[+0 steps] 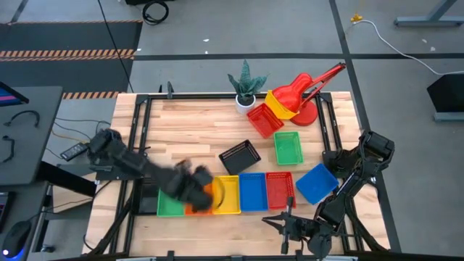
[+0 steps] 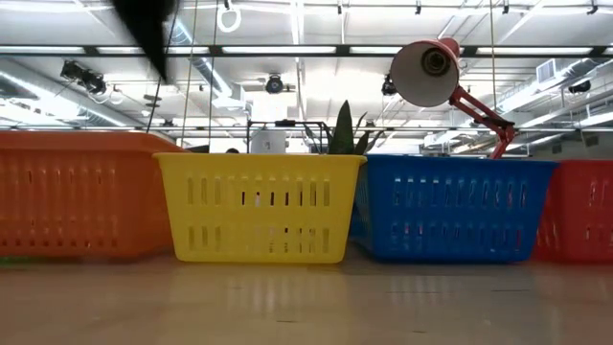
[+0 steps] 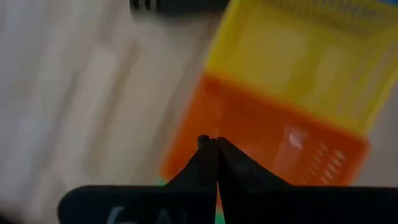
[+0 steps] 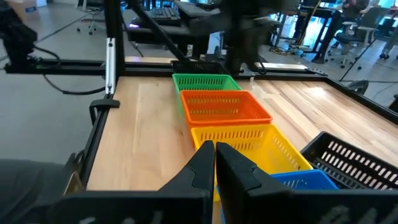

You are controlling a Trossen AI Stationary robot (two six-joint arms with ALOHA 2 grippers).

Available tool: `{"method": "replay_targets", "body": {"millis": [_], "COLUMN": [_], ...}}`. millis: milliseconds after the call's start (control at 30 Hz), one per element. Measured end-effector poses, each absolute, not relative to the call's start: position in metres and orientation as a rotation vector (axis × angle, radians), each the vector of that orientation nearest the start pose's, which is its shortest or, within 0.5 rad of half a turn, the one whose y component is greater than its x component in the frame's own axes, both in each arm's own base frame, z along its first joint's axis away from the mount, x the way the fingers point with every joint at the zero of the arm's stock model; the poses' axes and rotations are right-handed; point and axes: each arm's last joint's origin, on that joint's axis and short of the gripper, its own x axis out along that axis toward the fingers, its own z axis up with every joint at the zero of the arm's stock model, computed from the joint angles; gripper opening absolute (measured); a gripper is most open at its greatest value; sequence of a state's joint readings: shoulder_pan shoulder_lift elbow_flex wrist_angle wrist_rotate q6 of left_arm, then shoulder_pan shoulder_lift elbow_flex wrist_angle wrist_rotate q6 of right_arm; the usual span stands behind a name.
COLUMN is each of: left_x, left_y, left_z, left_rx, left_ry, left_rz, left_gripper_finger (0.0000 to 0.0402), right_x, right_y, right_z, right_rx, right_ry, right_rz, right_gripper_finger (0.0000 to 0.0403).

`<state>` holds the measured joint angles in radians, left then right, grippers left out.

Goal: Stack baskets by color
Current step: Stack the right black bin on top of the left black bin

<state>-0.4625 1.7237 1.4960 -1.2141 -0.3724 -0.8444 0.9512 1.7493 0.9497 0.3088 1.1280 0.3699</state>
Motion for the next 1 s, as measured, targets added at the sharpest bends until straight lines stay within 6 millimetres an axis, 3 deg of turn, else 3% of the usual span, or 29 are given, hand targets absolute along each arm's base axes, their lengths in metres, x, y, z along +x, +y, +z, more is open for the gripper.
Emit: {"method": "replay_targets", "body": {"millis": [133, 233, 300, 433, 533, 700, 833, 1000], "left_x": [0.316, 0.331, 0.347, 0.369, 0.376, 0.383, 0.388, 0.397], "left_y": [-0.089, -0.075, -0.07, -0.046, -0.026, -0.01, -0.008, -0.01], "left_z": [0.28, 0.269, 0.259, 0.235, 0.218, 0.202, 0.195, 0.18], "left_rx": [0.172, 0.546, 0.666, 0.731, 0.75, 0.728, 0.753, 0.764], "left_ry": [1.276, 1.298, 1.248, 1.262, 1.328, 1.363, 1.346, 1.322], "left_rz": [0.153, -0.184, -0.272, -0.303, -0.312, -0.343, -0.367, -0.406], "left_gripper_finger": [0.0009, 0.0015, 0.0025, 0.0064, 0.0105, 0.016, 0.0164, 0.013], "right_x": [0.232, 0.233, 0.234, 0.234, 0.234, 0.235, 0.235, 0.235], "right_y": [0.267, 0.267, 0.266, 0.266, 0.266, 0.266, 0.265, 0.266], "right_z": [0.193, 0.193, 0.194, 0.194, 0.194, 0.194, 0.194, 0.194], "right_rx": [-0.035, -0.029, -0.009, 0.027, 0.04, 0.047, 0.045, 0.035], "right_ry": [0.202, 0.211, 0.206, 0.202, 0.2, 0.198, 0.198, 0.199], "right_rz": [-0.223, -0.207, -0.21, -0.214, -0.216, -0.219, -0.222, -0.221], "right_gripper_finger": [0.002, 0.002, 0.002, 0.002, 0.002, 0.002, 0.002, 0.002]}}
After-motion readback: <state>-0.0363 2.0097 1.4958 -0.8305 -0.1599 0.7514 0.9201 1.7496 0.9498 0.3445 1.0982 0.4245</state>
